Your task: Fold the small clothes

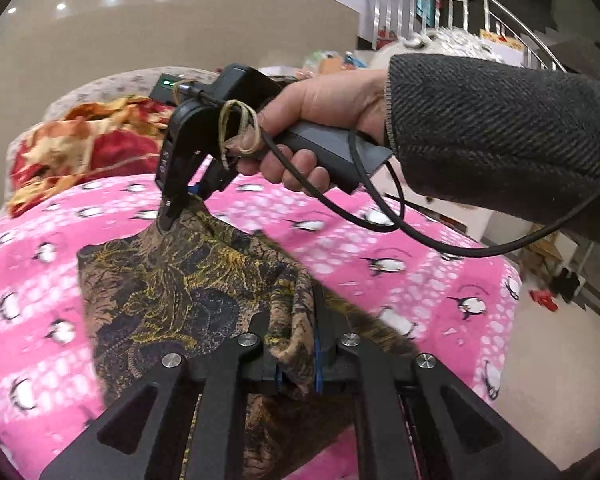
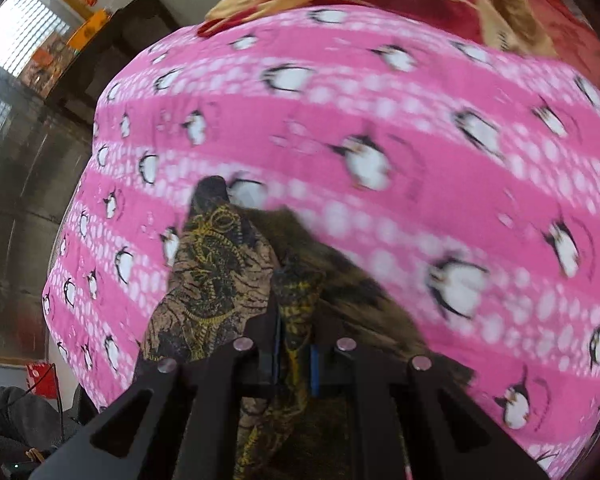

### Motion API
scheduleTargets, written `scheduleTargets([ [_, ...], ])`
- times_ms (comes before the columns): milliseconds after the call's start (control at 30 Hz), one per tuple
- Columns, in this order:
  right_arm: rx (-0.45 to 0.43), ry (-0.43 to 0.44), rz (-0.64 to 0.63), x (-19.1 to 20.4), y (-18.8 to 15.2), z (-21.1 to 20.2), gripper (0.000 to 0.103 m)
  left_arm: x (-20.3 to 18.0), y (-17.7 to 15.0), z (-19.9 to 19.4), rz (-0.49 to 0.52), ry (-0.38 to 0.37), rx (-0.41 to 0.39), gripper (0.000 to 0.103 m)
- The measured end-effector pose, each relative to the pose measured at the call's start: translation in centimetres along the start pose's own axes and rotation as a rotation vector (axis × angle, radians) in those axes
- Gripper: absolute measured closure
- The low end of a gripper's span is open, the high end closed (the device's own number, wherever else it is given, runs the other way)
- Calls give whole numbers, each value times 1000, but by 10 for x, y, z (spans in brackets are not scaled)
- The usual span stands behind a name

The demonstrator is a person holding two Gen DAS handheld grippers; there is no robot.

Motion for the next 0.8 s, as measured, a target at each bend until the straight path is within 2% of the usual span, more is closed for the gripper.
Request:
scheduleTargets([
  [233,-13,47,64,-61,-8,3,93,-33,1,43,10,-62,72,103],
  [467,-20,110,118,-88,-17,24,93,-49,-12,69,17,-92,133,103],
  [567,-51,123,119,-93,-20,27,90,-54,-22,75,21,-117,169,103],
  [667,-84,144,149,-97,-23,24,78,-58,-30,66,23,-139,181,103],
  [700,-94,143,159,-99,-24,21,71,-57,-32,59,15,-153,189,103],
  [800,-172,121,179,-107,-33,-4,69,-40,-31,24,-39,-162,160,103],
])
Point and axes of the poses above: each gripper's, at about its wrist camera, not at the fingertips, and z roughly the way its jaws point, x to its left, y to its top, the point moved 9 cm from there along z, roughly the way its jaws point, and after that the axes turned 14 degrees about z, right-handed, at the moved point
